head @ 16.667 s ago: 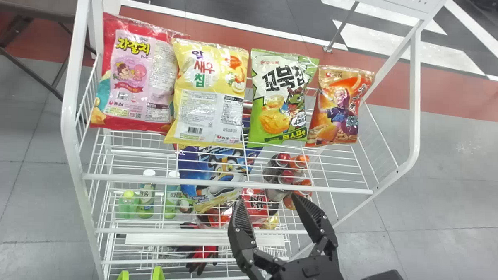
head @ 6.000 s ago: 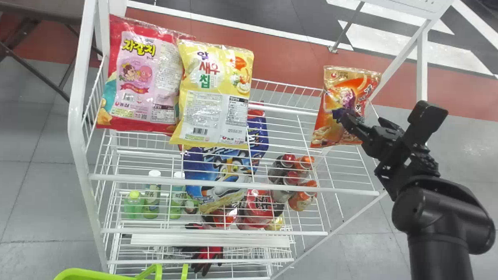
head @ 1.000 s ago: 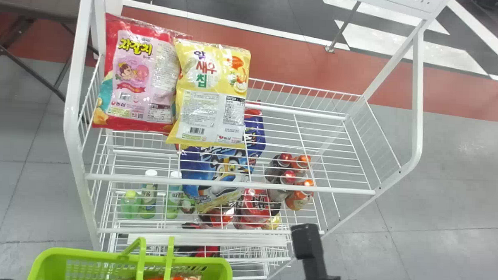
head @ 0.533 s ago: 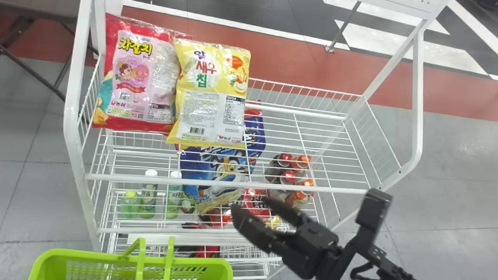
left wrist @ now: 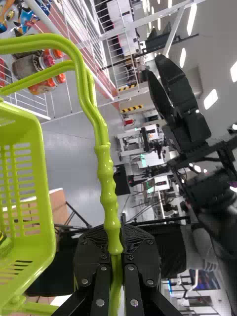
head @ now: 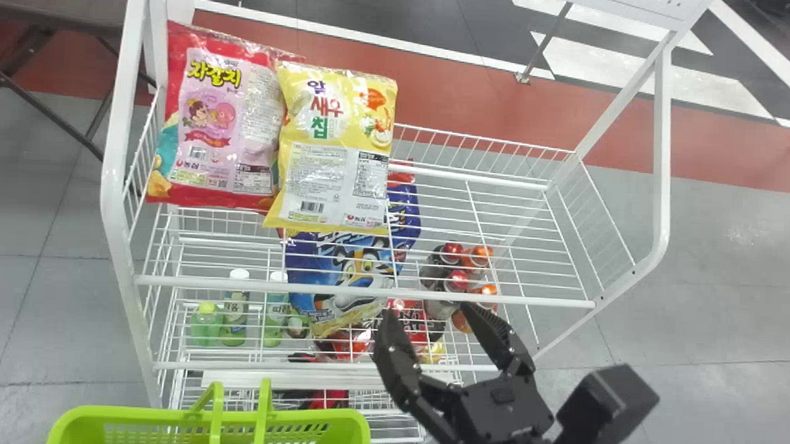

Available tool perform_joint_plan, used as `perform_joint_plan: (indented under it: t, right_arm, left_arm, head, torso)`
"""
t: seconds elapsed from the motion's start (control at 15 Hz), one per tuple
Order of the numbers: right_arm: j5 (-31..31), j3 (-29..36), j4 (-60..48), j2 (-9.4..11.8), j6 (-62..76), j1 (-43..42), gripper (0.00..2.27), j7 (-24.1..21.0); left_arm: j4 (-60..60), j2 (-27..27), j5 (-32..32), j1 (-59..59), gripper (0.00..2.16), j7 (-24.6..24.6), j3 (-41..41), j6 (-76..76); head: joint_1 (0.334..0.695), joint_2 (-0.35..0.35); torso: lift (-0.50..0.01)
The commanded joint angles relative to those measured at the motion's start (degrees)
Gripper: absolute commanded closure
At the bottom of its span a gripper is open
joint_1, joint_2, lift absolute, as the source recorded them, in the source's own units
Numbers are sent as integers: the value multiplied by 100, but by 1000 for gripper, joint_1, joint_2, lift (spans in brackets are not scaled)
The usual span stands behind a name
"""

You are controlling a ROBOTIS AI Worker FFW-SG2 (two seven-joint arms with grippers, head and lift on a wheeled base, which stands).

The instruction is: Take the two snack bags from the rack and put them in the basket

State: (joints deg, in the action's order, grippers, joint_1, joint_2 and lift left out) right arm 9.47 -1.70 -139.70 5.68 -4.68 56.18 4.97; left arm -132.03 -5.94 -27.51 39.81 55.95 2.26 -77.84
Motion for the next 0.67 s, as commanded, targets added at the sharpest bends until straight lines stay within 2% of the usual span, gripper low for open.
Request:
perform_joint_plan:
  t: [0.0,0.27,0.6]
  right_arm:
    - [-129,-208,-22,4,419,254,53,-119]
    - [-138,-111,-172,83,595,587,53,-171]
    - [-305,-129,-198,83,559,570,53,-286]
  left_arm:
    - [20,-3,0,9,1868,47,73,1]
    - [90,-3,-88,70,1868,153,187,36]
    - [72,5,-79,97,1868,153,178,71]
  head:
    - [695,-350]
    - [695,-350]
    - [695,-350]
  torso:
    - [-11]
    - [-11]
    - [-11]
